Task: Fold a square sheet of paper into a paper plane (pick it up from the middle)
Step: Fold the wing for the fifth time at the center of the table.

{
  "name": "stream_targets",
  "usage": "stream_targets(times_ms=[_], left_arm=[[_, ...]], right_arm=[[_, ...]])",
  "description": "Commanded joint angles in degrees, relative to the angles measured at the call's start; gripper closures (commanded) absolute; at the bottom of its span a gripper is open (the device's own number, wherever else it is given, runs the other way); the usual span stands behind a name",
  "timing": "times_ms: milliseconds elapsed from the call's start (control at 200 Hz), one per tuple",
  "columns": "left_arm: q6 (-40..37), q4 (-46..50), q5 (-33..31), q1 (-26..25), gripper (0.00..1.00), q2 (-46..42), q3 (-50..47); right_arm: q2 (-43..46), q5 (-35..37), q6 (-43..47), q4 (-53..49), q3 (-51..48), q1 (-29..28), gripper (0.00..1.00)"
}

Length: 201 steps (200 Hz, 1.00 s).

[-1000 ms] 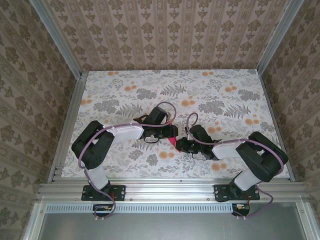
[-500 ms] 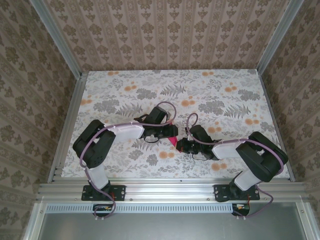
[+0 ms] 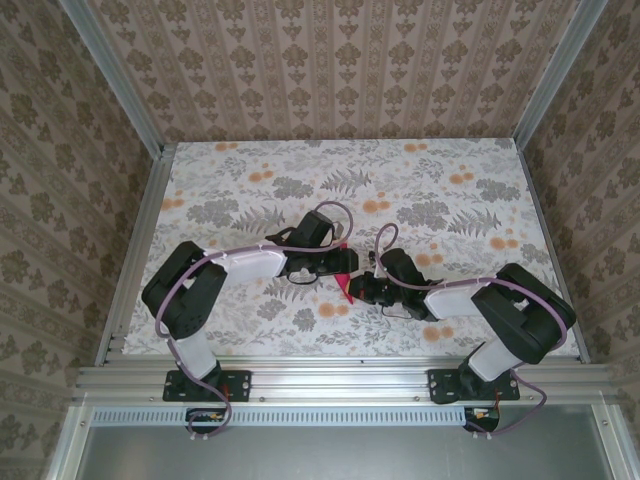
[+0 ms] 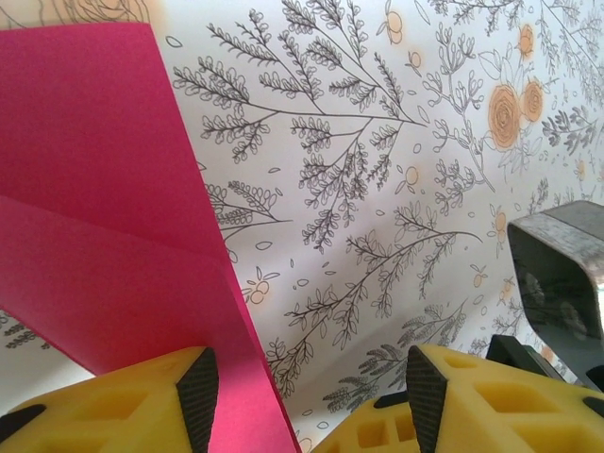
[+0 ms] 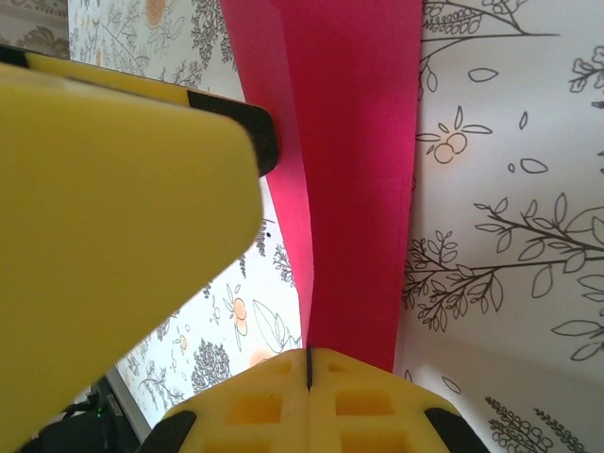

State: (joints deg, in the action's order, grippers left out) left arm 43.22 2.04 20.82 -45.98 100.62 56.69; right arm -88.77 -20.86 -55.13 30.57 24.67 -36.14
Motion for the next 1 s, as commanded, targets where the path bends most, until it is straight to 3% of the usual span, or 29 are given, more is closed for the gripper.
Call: stream_targets(times_ms=[0, 385, 495, 585, 810, 1000], left_arm=[[-2.76, -0.91, 3.02, 0.37, 0.42, 1.91, 2.34], [-3.24, 0.00, 3.11, 0.38, 0.43, 7.37, 3.69], [-3.52, -0.06, 3.20, 0.38, 0.43, 7.75, 3.87], [-3.76, 0.05, 3.60, 0.43, 0.43, 7.60, 4.14], [-4.01, 0.62, 3.97, 0.36, 0.43, 5.89, 4.73], [-3.80, 0.66, 4.30, 0.45, 0.43, 4.86, 5.60]], right_arm=[[-1.44, -0.11, -2.03, 1.94, -1.37, 0.17, 1.00], [-3.45, 0.90, -3.40, 3.90, -2.78, 0.19, 0.99], [-2.49, 1.01, -2.82, 3.24, -2.78, 0.19, 0.92], [-0.08, 2.21, -0.49, 0.78, -2.65, 0.19, 0.80], [8.70, 11.08, 14.21, -17.09, 1.48, -0.69, 0.62], [8.52, 10.02, 21.70, -19.20, 4.22, -1.04, 0.51]])
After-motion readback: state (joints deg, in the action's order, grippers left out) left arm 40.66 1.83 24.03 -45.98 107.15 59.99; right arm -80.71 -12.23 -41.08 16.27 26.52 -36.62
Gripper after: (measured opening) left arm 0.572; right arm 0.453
